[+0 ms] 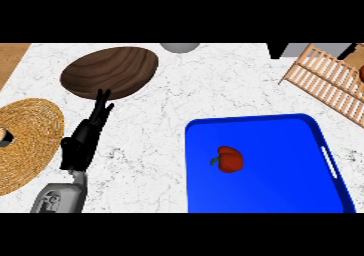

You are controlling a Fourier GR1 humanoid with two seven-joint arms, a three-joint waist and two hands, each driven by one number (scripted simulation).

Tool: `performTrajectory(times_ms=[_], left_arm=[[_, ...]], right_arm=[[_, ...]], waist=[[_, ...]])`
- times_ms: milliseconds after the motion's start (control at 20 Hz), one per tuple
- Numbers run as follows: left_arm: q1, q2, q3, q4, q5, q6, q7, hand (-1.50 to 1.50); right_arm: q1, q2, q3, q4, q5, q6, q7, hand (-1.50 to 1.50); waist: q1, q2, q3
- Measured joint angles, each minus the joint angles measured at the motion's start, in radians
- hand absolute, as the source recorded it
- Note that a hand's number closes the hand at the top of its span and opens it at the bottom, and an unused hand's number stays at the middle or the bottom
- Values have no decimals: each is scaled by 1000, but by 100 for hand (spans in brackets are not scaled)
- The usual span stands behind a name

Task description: Pick the tomato from the tray and place it in the tiered shelf

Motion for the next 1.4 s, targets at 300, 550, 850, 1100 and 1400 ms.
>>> performTrajectory(times_ms=[300,550,850,1100,1400], left_arm=[[4,-6,2,4,-6,7,-8,0],[-6,-8,8,17,-12,13,-10,0],[-18,-9,16,38,-10,7,-22,0],[-4,-14,10,19,-10,4,-7,0],[9,-10,11,5,-8,-2,-9,0]], right_arm=[[67,12,1,-52,127,56,163,-150],[109,29,-8,-158,96,60,191,-150],[116,39,-19,-241,-5,39,171,-150],[123,42,-6,-317,-97,48,146,-150],[90,17,-30,-432,-133,20,144,-150]], waist=[[-7,-4,0],[-10,-6,1],[-8,-6,1],[-7,-6,1],[-8,-6,0]])
